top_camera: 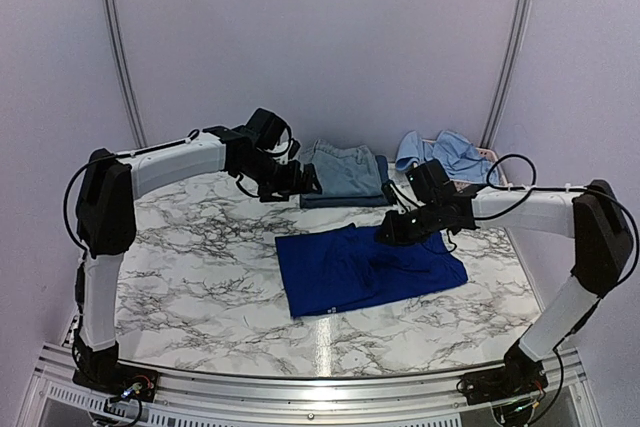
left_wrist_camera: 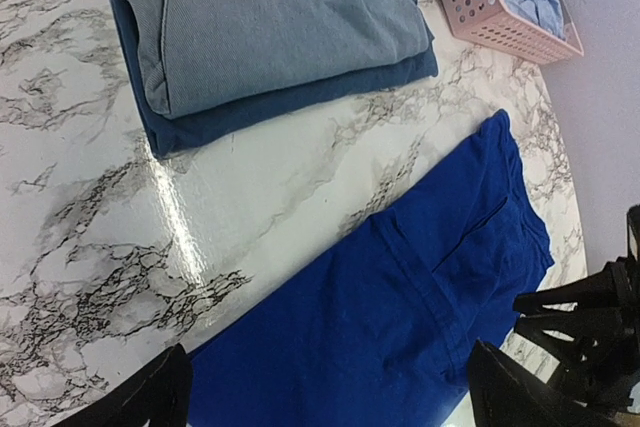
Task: Fold and stack the mixed laundry pile
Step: Rotate the 2/3-rectangle-folded T-shirt at the center of the board.
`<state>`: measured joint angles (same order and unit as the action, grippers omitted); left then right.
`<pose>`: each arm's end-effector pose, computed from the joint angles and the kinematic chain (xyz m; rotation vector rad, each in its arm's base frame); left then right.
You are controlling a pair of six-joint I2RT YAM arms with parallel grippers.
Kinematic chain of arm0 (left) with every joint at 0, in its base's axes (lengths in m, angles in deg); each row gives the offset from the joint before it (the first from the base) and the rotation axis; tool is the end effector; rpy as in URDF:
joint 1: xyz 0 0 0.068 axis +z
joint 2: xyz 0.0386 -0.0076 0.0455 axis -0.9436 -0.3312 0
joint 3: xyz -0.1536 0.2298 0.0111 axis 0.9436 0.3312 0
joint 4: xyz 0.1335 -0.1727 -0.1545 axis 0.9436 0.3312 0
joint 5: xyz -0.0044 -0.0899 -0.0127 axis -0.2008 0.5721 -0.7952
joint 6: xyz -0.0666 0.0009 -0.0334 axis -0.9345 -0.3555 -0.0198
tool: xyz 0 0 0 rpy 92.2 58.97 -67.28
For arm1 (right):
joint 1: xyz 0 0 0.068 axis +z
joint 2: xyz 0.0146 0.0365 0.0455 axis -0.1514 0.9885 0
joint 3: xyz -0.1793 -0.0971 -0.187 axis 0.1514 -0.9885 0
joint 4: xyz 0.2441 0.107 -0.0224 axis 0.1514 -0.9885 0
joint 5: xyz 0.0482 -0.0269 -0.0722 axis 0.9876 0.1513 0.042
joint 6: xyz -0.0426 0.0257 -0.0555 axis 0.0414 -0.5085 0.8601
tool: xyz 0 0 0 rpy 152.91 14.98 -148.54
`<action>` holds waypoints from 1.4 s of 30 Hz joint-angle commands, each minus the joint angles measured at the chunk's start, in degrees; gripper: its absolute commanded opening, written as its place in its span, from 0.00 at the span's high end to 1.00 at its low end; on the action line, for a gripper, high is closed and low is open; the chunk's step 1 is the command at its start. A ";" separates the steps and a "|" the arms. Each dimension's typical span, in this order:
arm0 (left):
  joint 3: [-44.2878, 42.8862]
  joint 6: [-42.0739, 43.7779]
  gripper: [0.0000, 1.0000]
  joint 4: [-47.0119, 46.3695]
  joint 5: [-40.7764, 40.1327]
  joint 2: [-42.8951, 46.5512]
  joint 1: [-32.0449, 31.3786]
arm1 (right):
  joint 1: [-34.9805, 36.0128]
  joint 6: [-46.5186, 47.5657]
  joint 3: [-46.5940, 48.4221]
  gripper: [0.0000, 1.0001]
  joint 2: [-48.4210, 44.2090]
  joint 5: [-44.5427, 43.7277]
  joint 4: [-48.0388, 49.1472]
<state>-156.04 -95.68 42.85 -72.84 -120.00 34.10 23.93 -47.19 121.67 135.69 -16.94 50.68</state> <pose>0.4064 -0.3220 0.2432 0.3378 2.4498 -0.8339 0.2918 0.2044 0.1926 -0.3566 2.5321 0.6846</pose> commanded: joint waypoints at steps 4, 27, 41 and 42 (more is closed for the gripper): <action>3.02 3.07 0.01 -1.29 -1.14 2.18 -0.40 | -1.55 -2.24 -4.97 0.87 7.04 6.56 7.45; 17.71 11.34 0.69 5.39 -7.99 -1.17 -8.09 | -1.53 2.73 -2.78 0.77 -1.88 0.46 -10.95; 45.09 -3.20 0.66 5.48 -5.91 23.52 -27.86 | -1.71 0.00 -9.99 0.76 -9.15 -4.46 -18.68; 44.77 -3.48 0.62 5.58 -6.22 25.38 -27.27 | -1.71 -0.19 -10.09 0.76 -8.69 -4.46 -17.91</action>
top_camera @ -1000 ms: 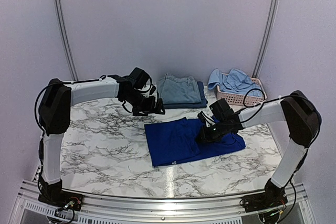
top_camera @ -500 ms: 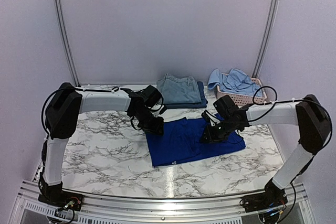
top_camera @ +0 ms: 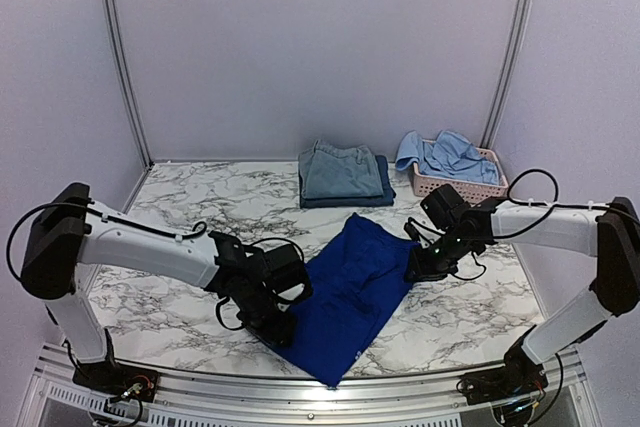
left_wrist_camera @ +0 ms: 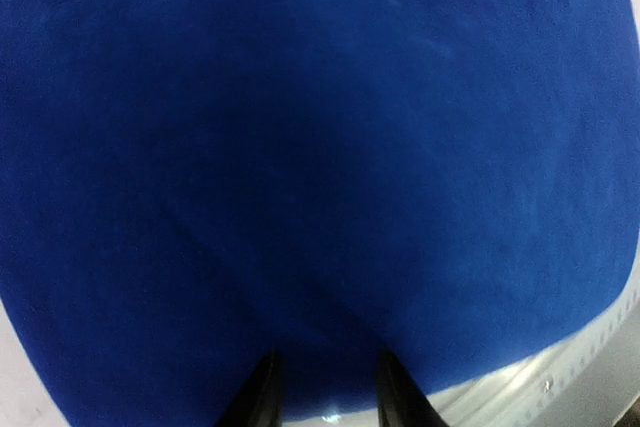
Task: Fold and stack the mixed laundry pile
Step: Rotate the 2/3-rectangle-folded T-shirt at the center of the board.
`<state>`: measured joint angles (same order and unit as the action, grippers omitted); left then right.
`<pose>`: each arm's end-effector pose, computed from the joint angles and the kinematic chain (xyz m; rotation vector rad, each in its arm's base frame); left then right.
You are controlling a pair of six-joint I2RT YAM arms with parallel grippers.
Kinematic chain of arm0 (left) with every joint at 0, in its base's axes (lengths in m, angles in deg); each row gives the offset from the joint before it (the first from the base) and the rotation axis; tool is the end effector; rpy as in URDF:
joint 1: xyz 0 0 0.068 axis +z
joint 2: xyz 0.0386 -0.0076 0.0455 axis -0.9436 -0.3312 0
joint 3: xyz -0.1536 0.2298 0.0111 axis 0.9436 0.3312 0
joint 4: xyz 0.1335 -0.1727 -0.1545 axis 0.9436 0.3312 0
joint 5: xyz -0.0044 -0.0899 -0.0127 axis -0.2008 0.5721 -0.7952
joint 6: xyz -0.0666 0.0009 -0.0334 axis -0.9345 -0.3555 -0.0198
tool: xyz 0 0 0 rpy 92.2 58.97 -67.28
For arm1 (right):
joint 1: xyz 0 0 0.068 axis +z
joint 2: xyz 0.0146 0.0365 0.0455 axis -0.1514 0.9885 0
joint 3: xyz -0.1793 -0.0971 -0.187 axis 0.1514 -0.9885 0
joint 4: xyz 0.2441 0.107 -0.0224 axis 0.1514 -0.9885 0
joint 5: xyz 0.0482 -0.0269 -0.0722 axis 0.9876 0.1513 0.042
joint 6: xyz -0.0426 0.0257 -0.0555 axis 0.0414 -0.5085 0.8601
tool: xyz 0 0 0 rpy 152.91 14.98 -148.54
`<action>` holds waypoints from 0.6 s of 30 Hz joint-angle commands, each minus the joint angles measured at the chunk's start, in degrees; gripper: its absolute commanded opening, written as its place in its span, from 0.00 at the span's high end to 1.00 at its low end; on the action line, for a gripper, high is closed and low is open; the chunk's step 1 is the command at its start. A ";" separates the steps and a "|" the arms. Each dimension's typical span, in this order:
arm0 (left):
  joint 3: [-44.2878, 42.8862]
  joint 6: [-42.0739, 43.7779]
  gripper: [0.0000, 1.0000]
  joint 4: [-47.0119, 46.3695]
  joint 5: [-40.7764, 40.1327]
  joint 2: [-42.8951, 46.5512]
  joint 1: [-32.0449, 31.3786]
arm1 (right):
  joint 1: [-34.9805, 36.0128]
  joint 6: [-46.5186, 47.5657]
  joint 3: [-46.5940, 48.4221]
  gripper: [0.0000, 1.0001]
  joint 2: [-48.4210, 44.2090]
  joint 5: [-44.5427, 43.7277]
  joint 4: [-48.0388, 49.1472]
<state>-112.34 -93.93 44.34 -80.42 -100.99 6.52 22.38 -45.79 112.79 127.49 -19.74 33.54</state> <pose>0.1499 -0.3287 0.1354 1.0061 2.7740 -0.5019 0.2344 0.1551 0.1664 -0.3242 2.8323 0.4750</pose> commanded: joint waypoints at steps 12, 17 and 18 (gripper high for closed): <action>0.96 -7.56 0.01 2.43 -5.62 23.15 14.34 | -0.15 6.82 8.80 0.76 19.72 -4.15 6.77; 7.01 -10.58 0.01 0.42 -7.30 30.43 18.81 | 0.37 13.86 15.76 0.76 26.90 -3.09 7.95; 7.81 -10.93 0.01 0.43 -7.42 31.20 19.25 | 0.90 15.98 17.83 0.76 28.66 -2.85 7.61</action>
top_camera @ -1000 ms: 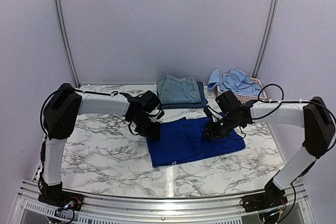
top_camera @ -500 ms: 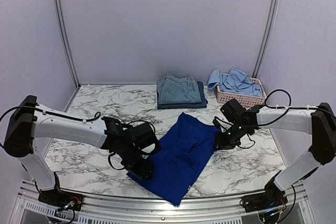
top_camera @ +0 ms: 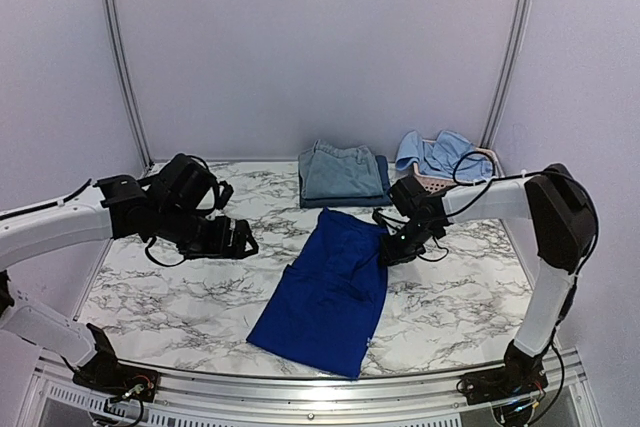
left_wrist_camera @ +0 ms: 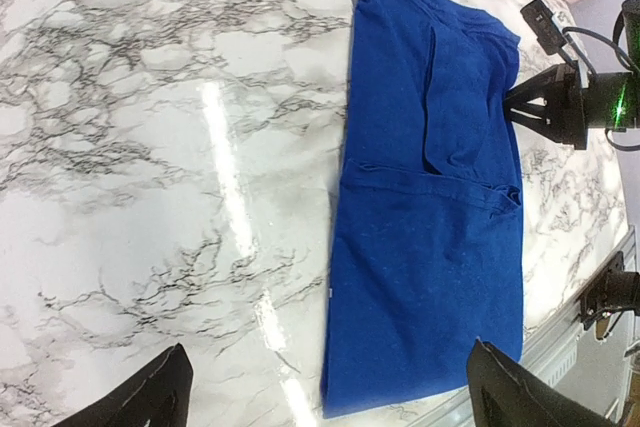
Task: Fold and stack the mixed laundry pile
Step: Rotate the 2/3-rectangle-folded T-shirt at the center of the board, then smooth out the 2/3-rectangle-folded T-shirt at the center of the board.
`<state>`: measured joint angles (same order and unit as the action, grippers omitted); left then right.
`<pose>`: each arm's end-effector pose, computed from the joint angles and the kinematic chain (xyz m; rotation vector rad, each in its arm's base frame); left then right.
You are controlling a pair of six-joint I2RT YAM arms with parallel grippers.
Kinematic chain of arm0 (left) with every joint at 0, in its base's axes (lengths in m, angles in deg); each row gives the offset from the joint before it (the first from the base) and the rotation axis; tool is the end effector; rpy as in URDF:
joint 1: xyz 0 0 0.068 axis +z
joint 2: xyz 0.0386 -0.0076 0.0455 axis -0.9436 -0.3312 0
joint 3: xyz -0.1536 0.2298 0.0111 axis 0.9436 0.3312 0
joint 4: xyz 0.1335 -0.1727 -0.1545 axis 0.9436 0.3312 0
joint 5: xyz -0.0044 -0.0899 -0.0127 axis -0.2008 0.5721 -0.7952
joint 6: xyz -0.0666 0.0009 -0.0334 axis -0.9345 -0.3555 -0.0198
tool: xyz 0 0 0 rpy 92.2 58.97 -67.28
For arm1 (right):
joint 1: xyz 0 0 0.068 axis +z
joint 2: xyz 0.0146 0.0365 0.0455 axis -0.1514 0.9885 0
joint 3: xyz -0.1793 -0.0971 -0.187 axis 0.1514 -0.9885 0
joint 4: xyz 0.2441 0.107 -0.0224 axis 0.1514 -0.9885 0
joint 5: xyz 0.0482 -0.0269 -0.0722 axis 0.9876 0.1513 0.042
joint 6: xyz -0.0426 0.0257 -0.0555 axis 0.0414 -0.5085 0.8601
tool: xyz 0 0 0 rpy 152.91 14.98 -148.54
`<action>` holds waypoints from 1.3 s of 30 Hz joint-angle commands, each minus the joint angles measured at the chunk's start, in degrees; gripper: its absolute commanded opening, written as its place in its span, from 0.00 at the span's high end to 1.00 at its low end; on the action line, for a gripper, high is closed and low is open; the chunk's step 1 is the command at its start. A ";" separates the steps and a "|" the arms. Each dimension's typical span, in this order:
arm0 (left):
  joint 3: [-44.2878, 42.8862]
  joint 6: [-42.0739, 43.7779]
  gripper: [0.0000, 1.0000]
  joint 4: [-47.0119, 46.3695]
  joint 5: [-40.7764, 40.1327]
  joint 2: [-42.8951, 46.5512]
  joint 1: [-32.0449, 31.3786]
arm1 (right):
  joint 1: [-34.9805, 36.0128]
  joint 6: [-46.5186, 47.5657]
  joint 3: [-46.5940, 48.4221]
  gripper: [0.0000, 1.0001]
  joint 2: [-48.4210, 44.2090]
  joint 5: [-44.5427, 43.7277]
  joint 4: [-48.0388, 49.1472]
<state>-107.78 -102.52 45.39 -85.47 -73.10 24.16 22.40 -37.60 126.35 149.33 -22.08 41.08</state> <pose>0.2059 -0.2213 0.2622 0.2934 2.5131 -0.6728 0.3082 0.1968 0.1239 -0.5116 2.7914 0.3846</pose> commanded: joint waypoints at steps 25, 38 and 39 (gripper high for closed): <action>8.92 0.56 0.41 -17.48 10.10 -10.69 7.09 | 2.04 1.46 3.27 0.59 -5.69 21.42 0.64; 3.51 5.26 0.53 -18.84 15.36 -22.08 9.30 | 4.75 -0.10 3.82 0.60 1.93 22.59 5.88; 3.40 5.28 0.54 -18.86 15.36 -22.33 9.40 | 4.98 0.04 4.35 0.60 2.42 22.59 5.81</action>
<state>-102.51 -98.82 27.81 -71.83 -94.17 33.10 26.34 -36.94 126.89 150.07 -0.75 44.10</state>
